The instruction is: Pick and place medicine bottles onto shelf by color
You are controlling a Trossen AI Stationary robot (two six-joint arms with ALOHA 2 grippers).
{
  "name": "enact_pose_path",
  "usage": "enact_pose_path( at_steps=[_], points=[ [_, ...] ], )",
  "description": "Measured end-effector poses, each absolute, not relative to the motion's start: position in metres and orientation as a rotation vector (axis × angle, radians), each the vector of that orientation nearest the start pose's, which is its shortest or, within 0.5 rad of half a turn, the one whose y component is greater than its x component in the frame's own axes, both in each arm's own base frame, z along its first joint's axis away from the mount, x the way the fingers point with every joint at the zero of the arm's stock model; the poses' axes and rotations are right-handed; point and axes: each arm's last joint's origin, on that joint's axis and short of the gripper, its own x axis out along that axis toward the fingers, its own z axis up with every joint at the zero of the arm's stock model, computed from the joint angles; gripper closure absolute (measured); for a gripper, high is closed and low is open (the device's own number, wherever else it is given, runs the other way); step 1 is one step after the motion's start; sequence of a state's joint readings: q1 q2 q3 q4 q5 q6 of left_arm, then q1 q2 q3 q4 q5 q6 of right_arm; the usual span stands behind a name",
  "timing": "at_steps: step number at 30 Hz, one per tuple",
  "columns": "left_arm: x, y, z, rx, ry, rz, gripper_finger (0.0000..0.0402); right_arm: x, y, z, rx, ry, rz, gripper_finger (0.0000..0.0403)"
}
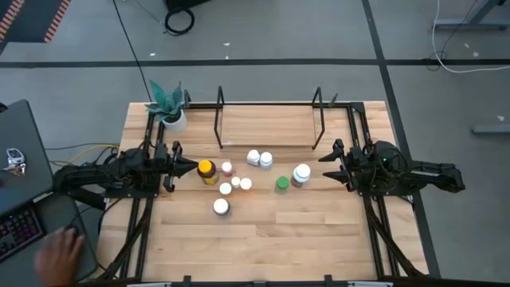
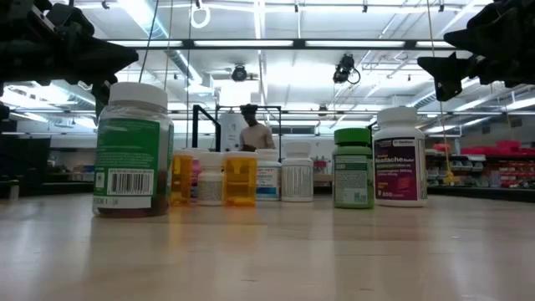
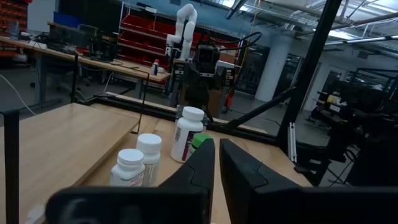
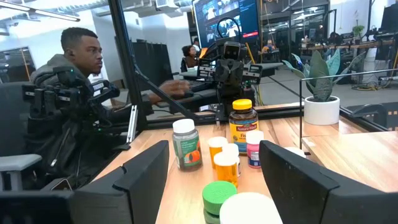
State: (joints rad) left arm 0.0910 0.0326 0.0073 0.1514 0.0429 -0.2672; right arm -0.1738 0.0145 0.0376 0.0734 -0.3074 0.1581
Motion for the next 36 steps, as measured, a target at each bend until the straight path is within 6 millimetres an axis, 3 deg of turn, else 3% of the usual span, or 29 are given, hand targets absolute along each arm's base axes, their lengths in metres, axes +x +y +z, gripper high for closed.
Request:
enact_pose_path(
  at_steps=[36],
  points=[
    [0.0982,0.0077,0.1781,-0.258,-0.132,0.031,0.037,0.0946,-0.0077,0.182,0.135,-0.083,0.14,0.0146]
  ],
)
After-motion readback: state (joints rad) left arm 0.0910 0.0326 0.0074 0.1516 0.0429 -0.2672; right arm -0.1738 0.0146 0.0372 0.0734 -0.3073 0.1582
